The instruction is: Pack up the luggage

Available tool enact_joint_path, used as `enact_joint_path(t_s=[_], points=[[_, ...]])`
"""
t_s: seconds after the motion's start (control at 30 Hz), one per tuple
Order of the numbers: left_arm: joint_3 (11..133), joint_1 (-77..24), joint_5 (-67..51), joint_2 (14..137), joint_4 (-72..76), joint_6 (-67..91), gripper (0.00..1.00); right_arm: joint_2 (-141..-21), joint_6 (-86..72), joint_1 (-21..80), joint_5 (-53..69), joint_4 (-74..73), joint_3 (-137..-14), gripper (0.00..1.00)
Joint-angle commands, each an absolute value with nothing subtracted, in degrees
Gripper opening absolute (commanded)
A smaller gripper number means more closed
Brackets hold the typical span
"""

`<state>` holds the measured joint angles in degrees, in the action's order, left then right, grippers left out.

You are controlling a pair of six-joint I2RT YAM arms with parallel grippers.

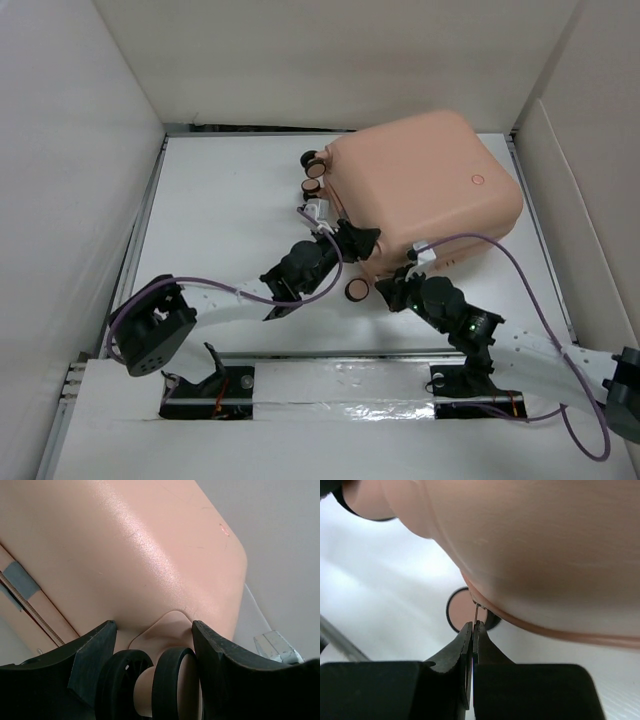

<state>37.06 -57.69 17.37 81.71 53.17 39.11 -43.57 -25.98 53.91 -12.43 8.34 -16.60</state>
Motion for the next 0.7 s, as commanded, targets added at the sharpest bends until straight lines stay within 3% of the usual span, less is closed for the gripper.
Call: enact_joint_path(t_s=[0.0, 0.13, 0.23, 0.27, 0.37, 0.47, 0.67], points=[[42.4, -60.7, 3.9, 85.1, 51.9, 36.7, 0.0, -49.9, -30.4, 61.5, 0.3, 29.5, -17.6, 0.0], [41.2, -57.7, 2.5, 82.8, 46.4, 35.2, 0.0, -58.1, -26.9, 63.8, -4.7, 34.9, -22.4, 0.0], [42.5, -57.0, 6.4, 80.9, 39.0, 33.1, 0.0, -57.7, -24.3, 63.8, -7.5, 30.2, -26.9, 0.0], [42.6, -56.5, 8.3, 80.2, 35.7, 32.6, 0.23, -57.2, -24.2, 63.8, -8.3, 29.5, -27.3, 0.0], [39.4, -50.9, 9.1, 75.0, 35.2, 34.1, 0.73, -53.9, -23.6, 63.8, -9.6, 25.7, -26.5, 0.0], [37.0, -41.1, 6.1, 69.3, 34.1, 37.4, 0.79, -50.9, -24.7, 63.8, -8.9, 24.8, -23.7, 0.0], [43.7, -23.3, -3.3, 71.5, 31.0, 44.2, 0.75, -50.4, -25.4, 63.8, -6.7, 25.1, -22.0, 0.0]])
